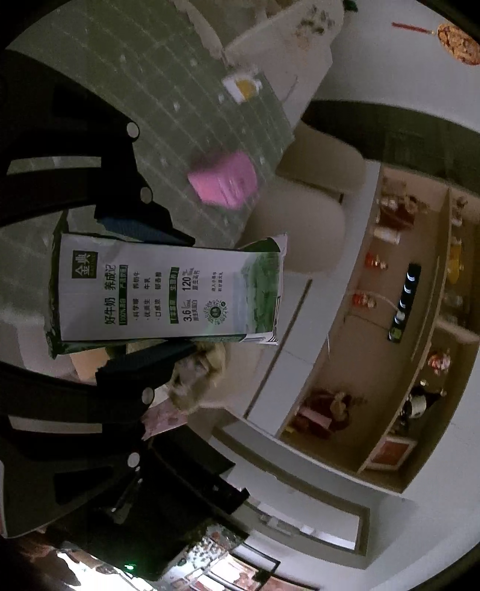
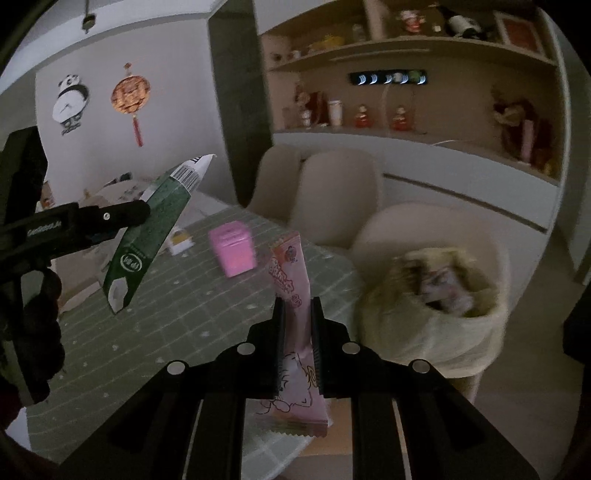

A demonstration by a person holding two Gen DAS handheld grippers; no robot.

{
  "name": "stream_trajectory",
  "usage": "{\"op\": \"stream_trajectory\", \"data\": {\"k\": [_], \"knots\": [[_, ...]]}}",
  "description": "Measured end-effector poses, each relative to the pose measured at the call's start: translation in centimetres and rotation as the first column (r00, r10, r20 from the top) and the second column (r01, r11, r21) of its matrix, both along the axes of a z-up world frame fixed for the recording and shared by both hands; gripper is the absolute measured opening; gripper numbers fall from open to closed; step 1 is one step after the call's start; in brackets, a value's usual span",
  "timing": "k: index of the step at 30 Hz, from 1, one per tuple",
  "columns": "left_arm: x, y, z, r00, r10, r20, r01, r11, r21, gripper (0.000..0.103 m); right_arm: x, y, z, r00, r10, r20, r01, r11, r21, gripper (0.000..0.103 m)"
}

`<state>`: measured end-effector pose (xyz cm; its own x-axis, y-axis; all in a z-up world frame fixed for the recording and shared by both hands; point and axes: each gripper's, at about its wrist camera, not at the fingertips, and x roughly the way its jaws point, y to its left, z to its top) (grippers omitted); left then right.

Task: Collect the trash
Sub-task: 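Carry the carton and pink wrapper to the bag and open both tools inside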

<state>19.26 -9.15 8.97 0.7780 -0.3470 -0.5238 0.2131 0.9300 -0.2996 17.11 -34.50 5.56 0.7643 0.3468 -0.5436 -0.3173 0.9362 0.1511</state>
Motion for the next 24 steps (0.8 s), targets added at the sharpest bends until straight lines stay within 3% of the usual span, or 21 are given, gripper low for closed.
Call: {"op": "stream_trajectory", "data": {"k": [7, 14, 24], "knots": [[5.0, -8.3, 1.8, 0.994, -0.085, 0.069, 0.088, 0.996, -0.029, 0.049, 1.1, -10.0, 0.4, 0.985, -0.168, 0.026, 0.167, 0.986, 0.027, 0.014], [10.1, -16.4, 0.6, 0.98, -0.181, 0.087, 0.184, 0.983, -0.023, 0.049, 2.5, -18.2, -1.5, 0.956, -0.293, 0.02, 0.291, 0.954, 0.07, 0.014], [17.8, -24.0, -5.6, 0.983, -0.179, -0.046, 0.18, 0.983, 0.028, 0.049, 6.8, -24.3, -5.8, 0.94, -0.332, -0.077, 0.339, 0.933, 0.12, 0.014]]}}
